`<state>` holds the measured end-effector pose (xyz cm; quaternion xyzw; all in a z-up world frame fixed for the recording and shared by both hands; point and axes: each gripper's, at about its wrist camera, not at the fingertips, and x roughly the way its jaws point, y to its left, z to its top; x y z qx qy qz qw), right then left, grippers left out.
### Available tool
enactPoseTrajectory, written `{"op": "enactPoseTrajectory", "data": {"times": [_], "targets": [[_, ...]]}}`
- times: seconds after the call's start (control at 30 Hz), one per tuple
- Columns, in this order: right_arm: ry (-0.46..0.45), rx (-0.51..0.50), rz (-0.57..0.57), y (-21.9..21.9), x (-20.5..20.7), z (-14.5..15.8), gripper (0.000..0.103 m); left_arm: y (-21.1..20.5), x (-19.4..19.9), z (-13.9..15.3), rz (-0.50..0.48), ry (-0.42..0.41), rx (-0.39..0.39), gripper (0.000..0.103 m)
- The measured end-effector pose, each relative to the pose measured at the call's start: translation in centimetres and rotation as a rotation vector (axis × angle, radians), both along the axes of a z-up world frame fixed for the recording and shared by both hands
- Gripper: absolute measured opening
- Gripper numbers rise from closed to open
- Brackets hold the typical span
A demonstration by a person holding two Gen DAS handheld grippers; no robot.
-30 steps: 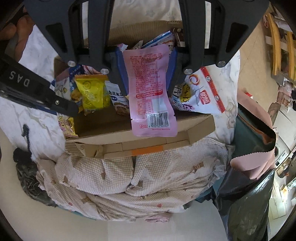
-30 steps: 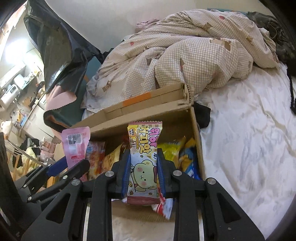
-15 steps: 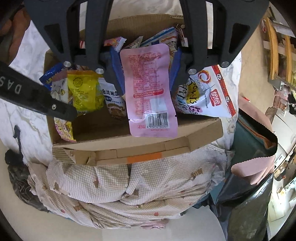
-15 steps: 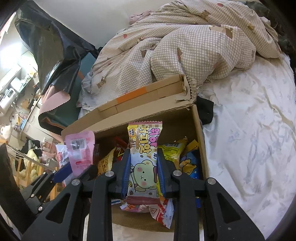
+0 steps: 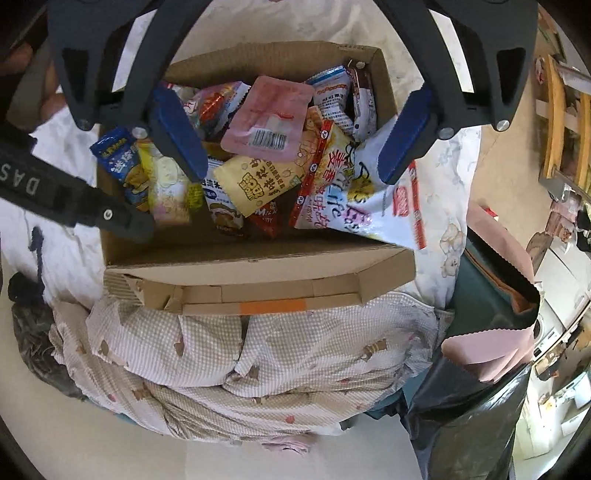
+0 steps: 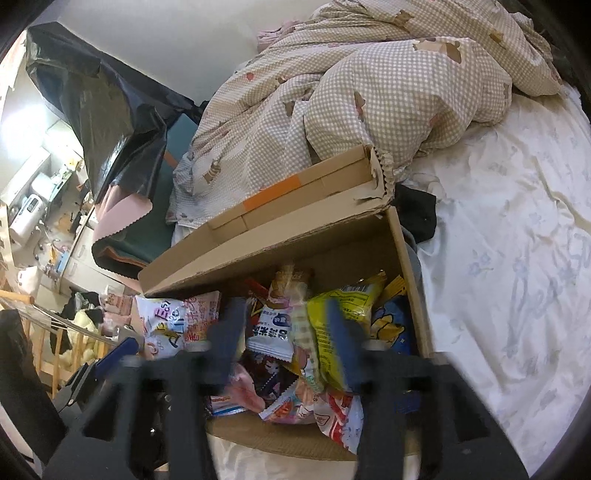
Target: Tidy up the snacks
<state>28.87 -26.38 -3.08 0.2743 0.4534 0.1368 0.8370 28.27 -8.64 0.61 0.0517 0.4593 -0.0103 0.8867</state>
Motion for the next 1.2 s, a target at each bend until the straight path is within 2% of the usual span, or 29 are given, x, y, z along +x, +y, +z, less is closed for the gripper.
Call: {"op": "enactPoseTrajectory", "data": {"times": [0.03,0.2,0.3,0.33,0.37,0.43,0.57,0.63,0.7,0.87,0.97,1.13,1.2], "targets": [[-0.01,-0.004,-0.007,-0.1,-0.2,0.2,0.072,0.1,-0.2,0.2,0.001,-0.004,-0.004,0.092],[-0.062,-0.016,-0.008,-0.3,-1.0,1.8,0.072,1.0,-1.1,1.4,0.004,-0.041,-0.023,0.092],[-0.129,-0.028,-0.012,-0.2,-2.3,3.5,0.072,1.9,-1.9,2.4,0.01,-0.071,-0.039,0.092],[-0.154,-0.04,-0.009,-0.1,-2.9,4.2,0.075,2.1,-2.1,2.6,0.013,-0.076,-0.045,0.092],[-0.176,-0.049,-0.011,0.0,-3.5,4.8,0.084,2.5,-2.6,2.9,0.017,-0.085,-0.054,0.092],[-0.224,-0.071,-0.024,0.1,-4.9,6.0,0.095,3.2,-3.5,3.4,0.023,-0.1,-0.064,0.092],[-0.278,-0.11,-0.037,0.6,-7.7,7.6,0.103,4.8,-5.7,4.0,0.029,-0.102,-0.084,0.092],[-0.295,-0.139,-0.039,0.8,-8.9,7.9,0.103,6.0,-7.1,4.4,0.047,-0.109,-0.097,0.093],[-0.298,-0.175,-0.042,1.0,-10.2,7.9,0.103,7.1,-8.7,4.7,0.059,-0.118,-0.114,0.103],[-0.273,-0.171,-0.043,0.8,-13.3,7.3,0.103,8.9,-12.1,5.2,0.044,-0.151,-0.143,0.103],[-0.282,-0.213,-0.043,1.1,-15.5,7.2,0.103,9.6,-14.1,5.3,0.051,-0.183,-0.149,0.103],[-0.303,-0.222,-0.031,1.8,-18.8,6.9,0.103,11.2,-16.7,4.5,0.072,-0.198,-0.184,0.103],[-0.304,-0.22,-0.025,2.3,-19.9,6.5,0.103,11.5,-17.7,4.0,0.081,-0.208,-0.171,0.103]]}}
